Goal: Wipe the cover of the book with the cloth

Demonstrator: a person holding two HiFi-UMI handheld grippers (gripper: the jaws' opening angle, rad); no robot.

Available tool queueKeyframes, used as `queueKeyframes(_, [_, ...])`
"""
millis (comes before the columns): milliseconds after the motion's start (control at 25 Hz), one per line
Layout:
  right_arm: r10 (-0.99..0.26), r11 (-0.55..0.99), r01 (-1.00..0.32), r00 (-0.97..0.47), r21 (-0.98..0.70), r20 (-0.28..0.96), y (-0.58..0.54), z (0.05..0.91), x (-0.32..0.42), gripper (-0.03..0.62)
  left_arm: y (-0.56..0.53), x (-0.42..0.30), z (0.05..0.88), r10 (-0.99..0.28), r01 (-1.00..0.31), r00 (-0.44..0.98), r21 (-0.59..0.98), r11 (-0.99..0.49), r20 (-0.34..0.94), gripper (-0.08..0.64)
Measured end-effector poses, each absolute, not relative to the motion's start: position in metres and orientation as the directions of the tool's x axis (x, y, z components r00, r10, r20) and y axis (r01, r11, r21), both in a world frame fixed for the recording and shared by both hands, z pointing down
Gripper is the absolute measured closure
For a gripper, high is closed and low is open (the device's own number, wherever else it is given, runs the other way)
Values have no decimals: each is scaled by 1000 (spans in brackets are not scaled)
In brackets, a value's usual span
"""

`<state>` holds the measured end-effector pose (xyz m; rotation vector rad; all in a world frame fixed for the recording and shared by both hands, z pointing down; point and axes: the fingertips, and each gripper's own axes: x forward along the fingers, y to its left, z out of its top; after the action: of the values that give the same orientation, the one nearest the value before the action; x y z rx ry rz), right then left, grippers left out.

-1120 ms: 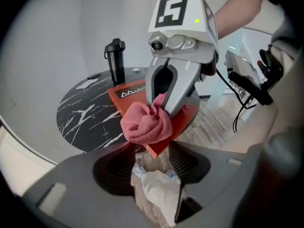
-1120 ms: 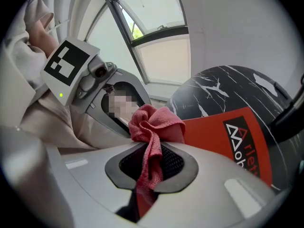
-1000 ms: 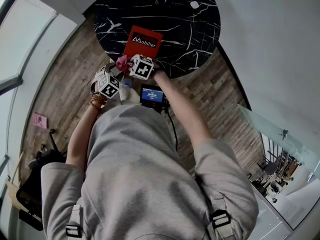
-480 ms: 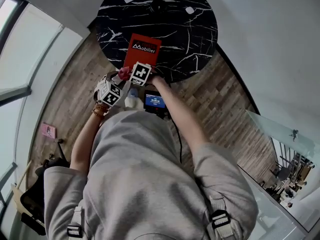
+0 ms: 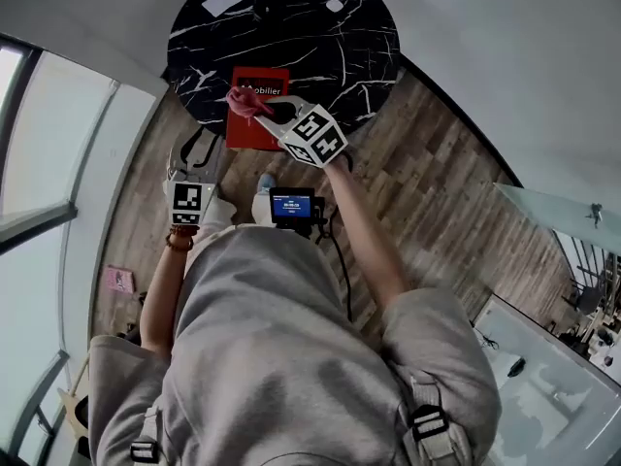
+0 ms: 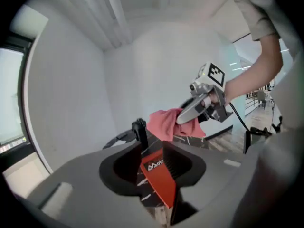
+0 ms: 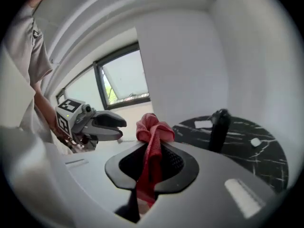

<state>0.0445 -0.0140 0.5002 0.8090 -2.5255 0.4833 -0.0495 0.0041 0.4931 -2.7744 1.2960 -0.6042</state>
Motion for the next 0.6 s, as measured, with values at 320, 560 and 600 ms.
queueKeyframes(320, [-821,534,-844,-532,-49,205,57,391,107,531,32,-26,388,-730,-706,679,-202,-679,79,498])
queueKeyframes(560, [-916,389,-920,-383,38,118,139,364,83,532,98,-40,354,-667,-645,744,-216,-733,42,511])
queueKeyframes(600, [-926,368,-928,-361,52,112,153,361,76,532,110,-44,351,-654,-634,756,-215,-743,30,512])
